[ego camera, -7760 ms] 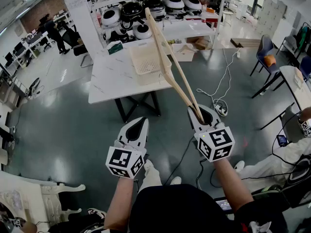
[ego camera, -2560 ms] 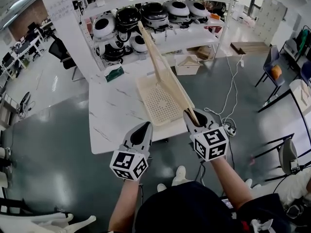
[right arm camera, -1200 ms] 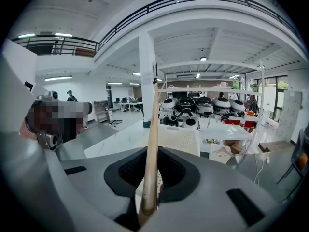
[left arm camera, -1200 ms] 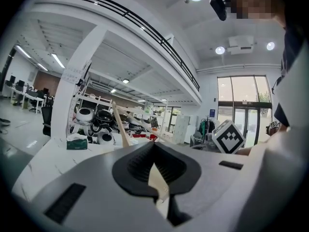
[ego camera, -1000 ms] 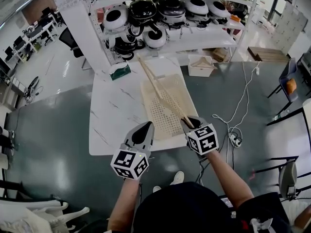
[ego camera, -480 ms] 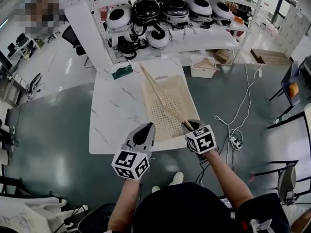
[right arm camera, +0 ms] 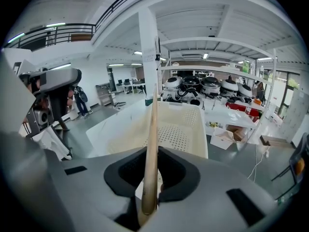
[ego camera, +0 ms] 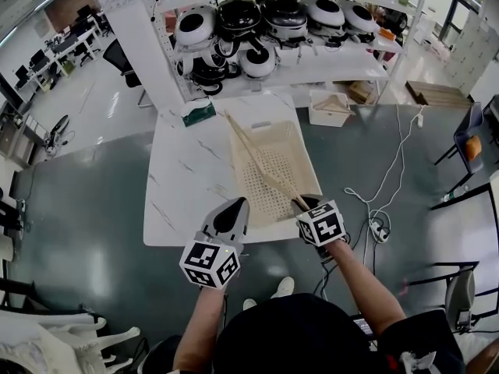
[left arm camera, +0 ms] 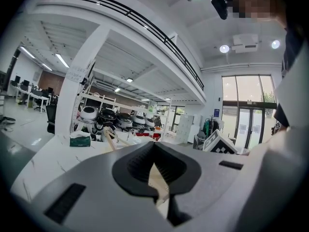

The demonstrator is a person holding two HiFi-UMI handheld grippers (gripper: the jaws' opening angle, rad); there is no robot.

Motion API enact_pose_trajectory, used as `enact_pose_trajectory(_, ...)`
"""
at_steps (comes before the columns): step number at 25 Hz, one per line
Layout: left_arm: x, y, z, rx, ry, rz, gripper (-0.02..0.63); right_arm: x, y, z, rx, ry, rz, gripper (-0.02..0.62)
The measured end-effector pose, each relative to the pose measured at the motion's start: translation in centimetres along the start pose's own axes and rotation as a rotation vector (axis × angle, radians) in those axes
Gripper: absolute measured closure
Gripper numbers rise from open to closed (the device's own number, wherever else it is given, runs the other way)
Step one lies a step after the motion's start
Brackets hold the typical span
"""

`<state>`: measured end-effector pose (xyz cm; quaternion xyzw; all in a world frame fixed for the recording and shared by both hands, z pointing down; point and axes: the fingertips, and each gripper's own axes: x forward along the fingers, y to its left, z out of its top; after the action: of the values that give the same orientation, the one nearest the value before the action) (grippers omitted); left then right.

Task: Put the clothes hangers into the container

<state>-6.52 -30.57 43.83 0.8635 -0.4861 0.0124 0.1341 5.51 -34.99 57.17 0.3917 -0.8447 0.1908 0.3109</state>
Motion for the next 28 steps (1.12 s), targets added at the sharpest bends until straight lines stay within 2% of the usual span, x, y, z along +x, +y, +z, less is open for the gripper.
enact_pose_trajectory(20,-0.1,-0.1,0.3,0.005,-0.002,0.013,0.601,0.0,-0.7,1.0,-0.008,-0.009,-0.007,0.529)
enact_pose_trajectory(28,-0.2,0.1,0.2,0.005,0.003,0.013,0.601,0.1,-1.8,1.2,0.034,-0.007,-0.03,0.526)
